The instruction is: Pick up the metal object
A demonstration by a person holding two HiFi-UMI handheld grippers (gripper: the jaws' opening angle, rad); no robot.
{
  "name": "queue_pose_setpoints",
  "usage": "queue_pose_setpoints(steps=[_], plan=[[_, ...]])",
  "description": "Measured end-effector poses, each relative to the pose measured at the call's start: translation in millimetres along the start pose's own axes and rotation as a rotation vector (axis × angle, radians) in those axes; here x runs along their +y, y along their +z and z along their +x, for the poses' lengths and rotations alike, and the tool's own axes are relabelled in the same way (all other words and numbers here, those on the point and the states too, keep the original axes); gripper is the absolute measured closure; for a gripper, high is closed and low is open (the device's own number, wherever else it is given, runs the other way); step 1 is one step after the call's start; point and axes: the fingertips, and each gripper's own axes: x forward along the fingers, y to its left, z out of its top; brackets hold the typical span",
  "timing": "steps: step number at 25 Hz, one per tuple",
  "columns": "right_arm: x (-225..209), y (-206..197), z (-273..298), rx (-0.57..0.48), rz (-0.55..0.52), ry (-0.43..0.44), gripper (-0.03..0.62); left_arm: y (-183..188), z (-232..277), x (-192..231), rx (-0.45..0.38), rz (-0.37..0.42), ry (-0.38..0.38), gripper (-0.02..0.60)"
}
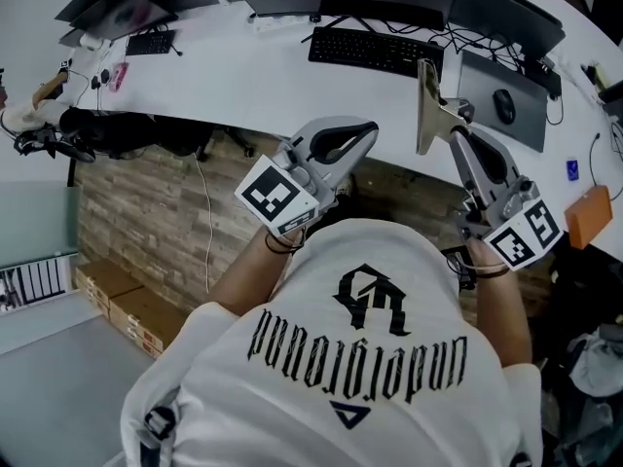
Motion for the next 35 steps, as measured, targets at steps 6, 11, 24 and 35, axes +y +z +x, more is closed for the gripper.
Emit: queue_pose_setpoints(steps=[6, 11, 24, 35], plan=[[26.2, -10.9, -21.3, 0.025, -0.011, 0.028, 0.577, -6.6, -25.2, -37.8, 0.019, -0.021, 0.041, 0.566], [43.7, -14.5, -31.0, 0.032, -0.028, 0.026, 0.577, -4.0, -41.1, -55.2, 0.026, -0.015, 0.048, 0.568], [118.8, -38.2, -22.6, 0.034, -0.080, -0.034, 0.577, -1.5, -119.8, -60.1, 0.027, -0.020, 0.003, 0.566], [193.1, -63.3, -1.3, 0.009, -0.123, -0.089, 0.577, 2.4, -204.5, -57.1, 0.017, -0.007, -0.037, 0.566]])
